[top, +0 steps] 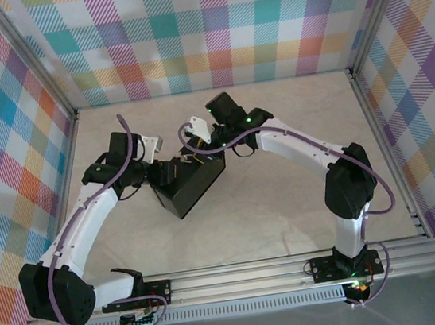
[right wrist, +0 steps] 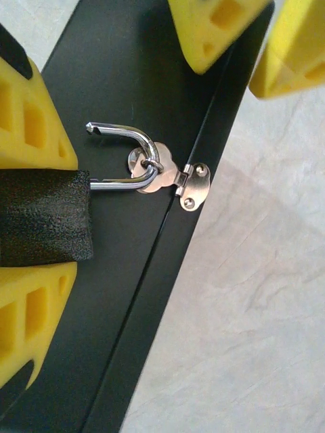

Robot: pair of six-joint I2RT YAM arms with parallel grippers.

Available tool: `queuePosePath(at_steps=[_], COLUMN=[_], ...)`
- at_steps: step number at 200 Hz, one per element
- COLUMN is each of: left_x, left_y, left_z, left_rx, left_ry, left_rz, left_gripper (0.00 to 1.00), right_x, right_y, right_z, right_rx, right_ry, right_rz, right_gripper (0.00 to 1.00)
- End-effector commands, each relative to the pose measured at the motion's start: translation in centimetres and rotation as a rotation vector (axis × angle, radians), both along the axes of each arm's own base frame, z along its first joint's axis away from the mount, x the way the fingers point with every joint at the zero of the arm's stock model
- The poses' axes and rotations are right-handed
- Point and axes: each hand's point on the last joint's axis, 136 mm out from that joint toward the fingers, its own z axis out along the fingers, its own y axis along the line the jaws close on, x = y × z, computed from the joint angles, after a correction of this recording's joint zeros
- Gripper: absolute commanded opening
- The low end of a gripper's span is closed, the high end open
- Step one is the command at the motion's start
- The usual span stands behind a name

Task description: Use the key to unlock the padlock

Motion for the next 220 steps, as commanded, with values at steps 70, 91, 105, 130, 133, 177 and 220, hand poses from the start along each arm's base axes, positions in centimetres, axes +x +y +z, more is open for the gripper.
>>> queuePosePath(at_steps=[70,91,105,130,133,177,220], left_x=[-1.1,-1.1,-1.2,-1.8,-1.8,-1.6,-1.8], left_y=[-3.5,-4.0,-4.7,-6.3,-6.3,-5.6,-5.5], left_z=[0.0,0.0,0.3,0.9,0.9,-0.3,-0.8], left_rx=[-0.146,-0.153,-0.161,-0.159,-0.159,-0.104,-0.104], left_ry=[0.110,0.130,0.136,0.115,0.114,0.114,0.123], left_rz=[-0.117,-0.124,-0.128,-0.175,-0.177,-0.159,-0.156], left_gripper=[0.39,0.36,0.34,0.34,0.34,0.33,0.33], right_x=[2.0,2.7,3.0,3.4,3.5,4.5,5.7], right_y=[-1.3,-0.8,-0.3,0.5,0.6,1.4,1.8], right_z=[2.0,2.5,2.9,2.6,2.6,1.5,1.3], right_rx=[0.128,0.176,0.228,0.274,0.278,0.308,0.402], right_ry=[0.011,0.026,0.050,0.089,0.094,0.147,0.184], right_rz=[-0.436,-0.481,-0.505,-0.540,-0.545,-0.603,-0.696], right_gripper=[0.08,0.07,0.07,0.06,0.06,0.06,0.06])
